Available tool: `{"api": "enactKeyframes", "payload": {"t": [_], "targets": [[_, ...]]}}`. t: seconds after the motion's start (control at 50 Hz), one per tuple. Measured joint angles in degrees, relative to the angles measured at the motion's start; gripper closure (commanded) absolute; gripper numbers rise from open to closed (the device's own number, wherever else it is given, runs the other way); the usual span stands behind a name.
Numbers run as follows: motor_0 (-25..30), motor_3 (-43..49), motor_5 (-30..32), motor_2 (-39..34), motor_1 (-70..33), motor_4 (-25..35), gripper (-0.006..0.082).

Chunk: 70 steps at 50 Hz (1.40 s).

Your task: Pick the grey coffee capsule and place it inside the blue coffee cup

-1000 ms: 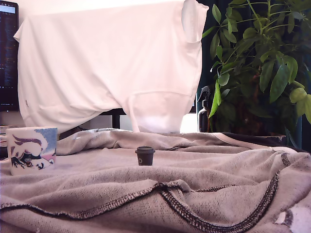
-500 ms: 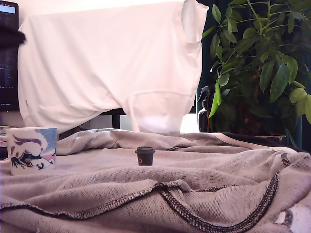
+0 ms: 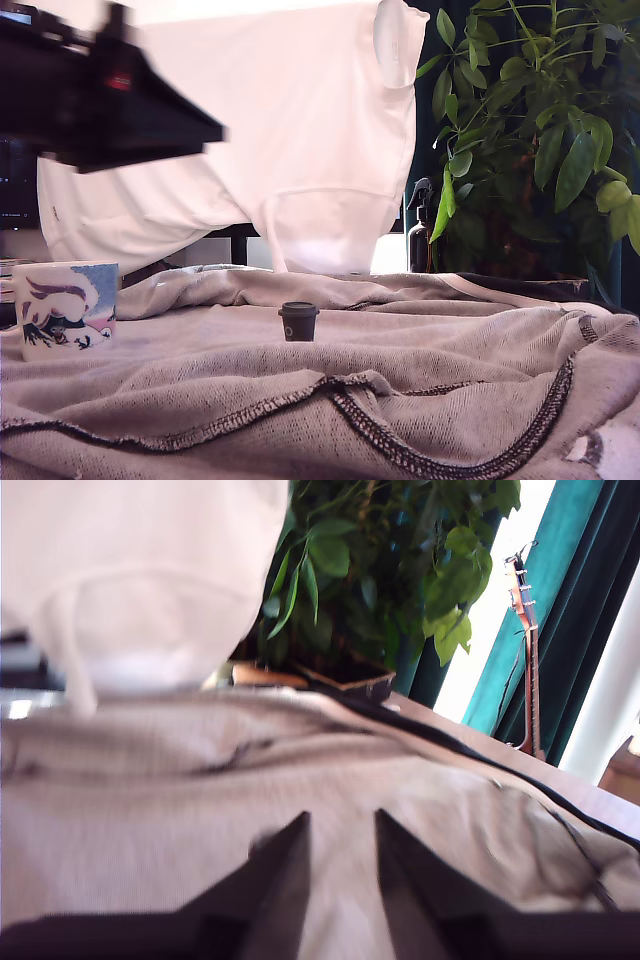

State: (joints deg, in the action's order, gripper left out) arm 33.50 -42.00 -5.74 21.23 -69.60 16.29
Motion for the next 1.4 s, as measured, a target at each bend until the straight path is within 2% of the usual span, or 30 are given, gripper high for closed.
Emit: {"api": "enactKeyframes", "payload": {"t": [0.22, 0.72, 1.06, 1.4], "targets": [[1.2, 0.9, 1.4, 4.3, -15.8, -3.4, -0.002], [1.2, 4.2, 1.4, 18.4, -31.8, -4.8, -0.0021], [1.2, 8.8, 1.4, 23.8, -35.3, -4.8, -0.002], [1.0, 12.2, 1.4, 23.9, -35.7, -4.4, -0.002]]}}
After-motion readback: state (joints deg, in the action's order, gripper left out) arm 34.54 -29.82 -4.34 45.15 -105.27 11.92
